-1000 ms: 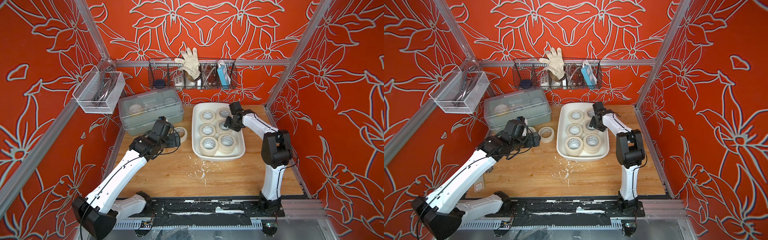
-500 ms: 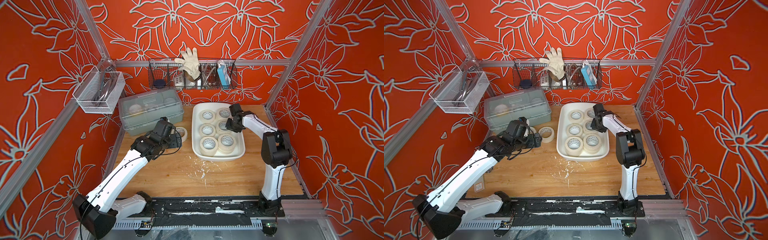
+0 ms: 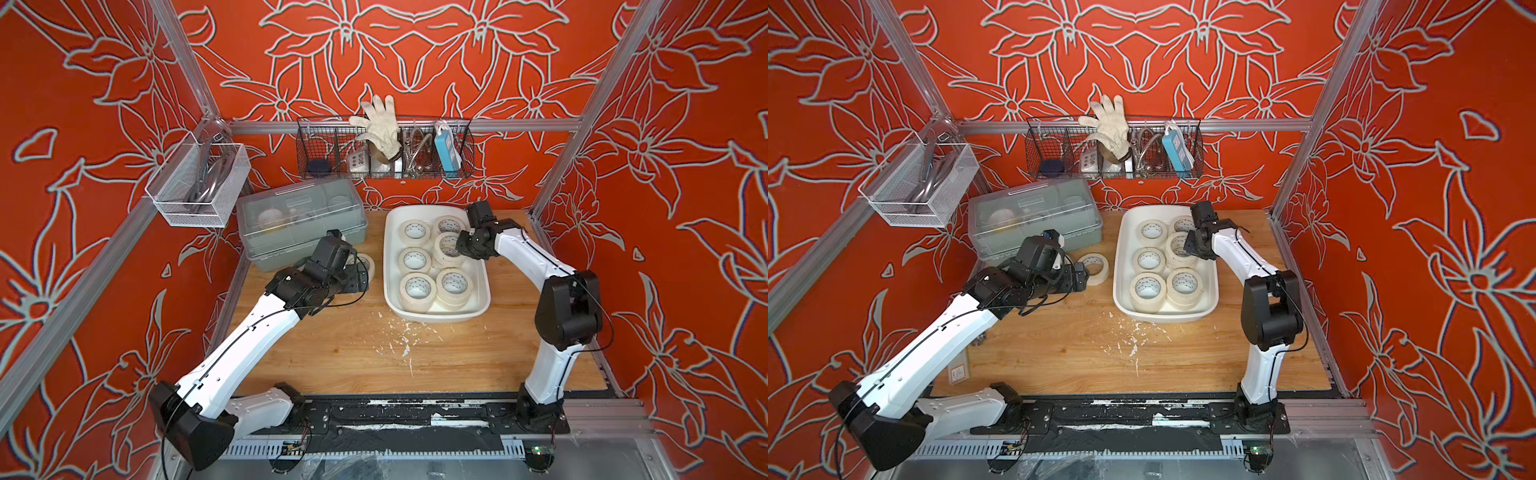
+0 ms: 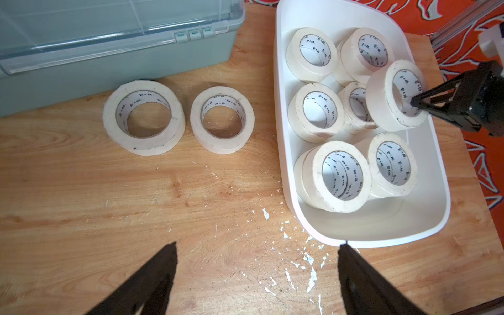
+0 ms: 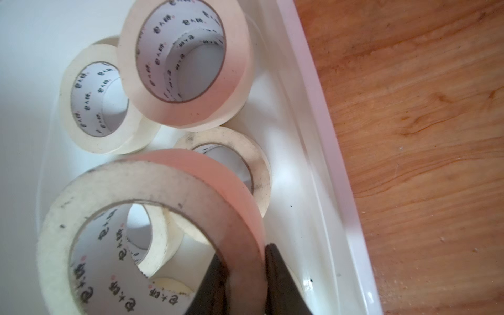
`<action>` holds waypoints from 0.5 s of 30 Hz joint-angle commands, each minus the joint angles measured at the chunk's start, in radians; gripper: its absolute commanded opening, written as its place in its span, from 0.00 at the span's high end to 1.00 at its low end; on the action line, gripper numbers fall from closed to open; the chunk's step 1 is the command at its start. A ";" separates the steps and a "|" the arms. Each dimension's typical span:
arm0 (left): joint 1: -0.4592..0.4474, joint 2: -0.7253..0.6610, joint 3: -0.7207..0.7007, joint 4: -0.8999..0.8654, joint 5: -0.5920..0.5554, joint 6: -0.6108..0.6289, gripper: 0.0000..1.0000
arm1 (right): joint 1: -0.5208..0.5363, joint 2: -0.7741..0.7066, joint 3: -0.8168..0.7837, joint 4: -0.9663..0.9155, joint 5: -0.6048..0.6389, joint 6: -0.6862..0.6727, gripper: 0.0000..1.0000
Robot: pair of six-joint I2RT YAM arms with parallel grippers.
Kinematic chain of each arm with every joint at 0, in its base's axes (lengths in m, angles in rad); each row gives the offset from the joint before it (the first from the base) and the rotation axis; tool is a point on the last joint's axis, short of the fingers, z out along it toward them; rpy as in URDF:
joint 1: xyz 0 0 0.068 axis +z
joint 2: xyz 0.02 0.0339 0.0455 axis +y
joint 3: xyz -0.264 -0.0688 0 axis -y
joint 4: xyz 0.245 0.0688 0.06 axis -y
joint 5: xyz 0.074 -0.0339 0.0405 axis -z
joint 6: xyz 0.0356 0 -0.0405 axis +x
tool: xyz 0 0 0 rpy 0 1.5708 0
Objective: Take out the art tape in the storage box
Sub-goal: Pick up the art tape from the storage box.
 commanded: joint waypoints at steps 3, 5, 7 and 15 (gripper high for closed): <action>-0.040 0.067 0.092 -0.023 0.005 0.049 0.10 | 0.042 -0.090 -0.006 -0.060 -0.063 -0.085 0.95; -0.057 0.095 0.126 -0.030 0.008 0.062 0.10 | 0.067 -0.115 -0.008 -0.075 -0.058 -0.115 0.95; -0.077 0.126 0.163 -0.041 0.010 0.070 0.10 | 0.101 -0.139 -0.015 -0.090 -0.040 -0.140 0.95; -0.144 0.232 0.262 -0.062 0.025 0.087 0.11 | 0.217 -0.227 -0.064 -0.122 0.017 -0.177 0.95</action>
